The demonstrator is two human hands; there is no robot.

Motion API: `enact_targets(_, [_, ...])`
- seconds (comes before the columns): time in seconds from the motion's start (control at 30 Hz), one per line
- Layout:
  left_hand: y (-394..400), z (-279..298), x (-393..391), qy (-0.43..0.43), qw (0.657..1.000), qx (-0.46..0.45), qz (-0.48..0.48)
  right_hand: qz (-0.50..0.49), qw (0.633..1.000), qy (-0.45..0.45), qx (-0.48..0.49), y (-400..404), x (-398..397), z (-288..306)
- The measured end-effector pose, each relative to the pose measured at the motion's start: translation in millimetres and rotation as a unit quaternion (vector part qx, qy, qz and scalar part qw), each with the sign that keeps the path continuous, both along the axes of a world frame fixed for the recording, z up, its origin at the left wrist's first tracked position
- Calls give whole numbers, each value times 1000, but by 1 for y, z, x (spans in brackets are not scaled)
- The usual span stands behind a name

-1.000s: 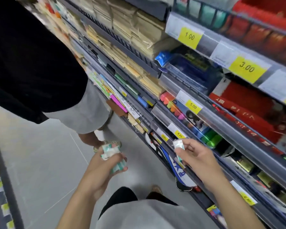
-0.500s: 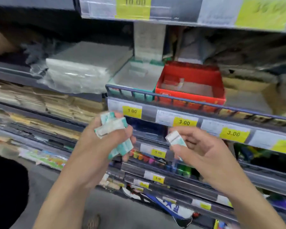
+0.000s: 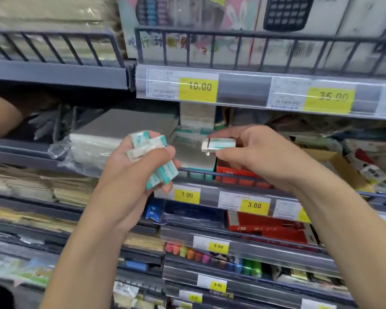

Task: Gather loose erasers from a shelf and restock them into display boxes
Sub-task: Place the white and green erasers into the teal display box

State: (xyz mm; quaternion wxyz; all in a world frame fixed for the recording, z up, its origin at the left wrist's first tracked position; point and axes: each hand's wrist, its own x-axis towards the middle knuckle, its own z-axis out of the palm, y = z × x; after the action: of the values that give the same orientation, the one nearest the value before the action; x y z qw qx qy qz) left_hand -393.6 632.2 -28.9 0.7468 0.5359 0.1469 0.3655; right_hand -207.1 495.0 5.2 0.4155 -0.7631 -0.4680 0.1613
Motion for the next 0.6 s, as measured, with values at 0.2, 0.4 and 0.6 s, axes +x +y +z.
enact_targets(0.2, [16, -2, -4, -5, 1000, -11, -6, -72, 957, -250, -131, 61, 27, 7])
enact_targets(0.4, [24, -4, -9, -5, 1000, -9, -16, -75, 930, -309, -181, 90, 38, 0])
enact_targets(0.6, [28, -4, -10, -3, 1000, -10, -19, -73, 906, -347, -230, 98, 38, -4])
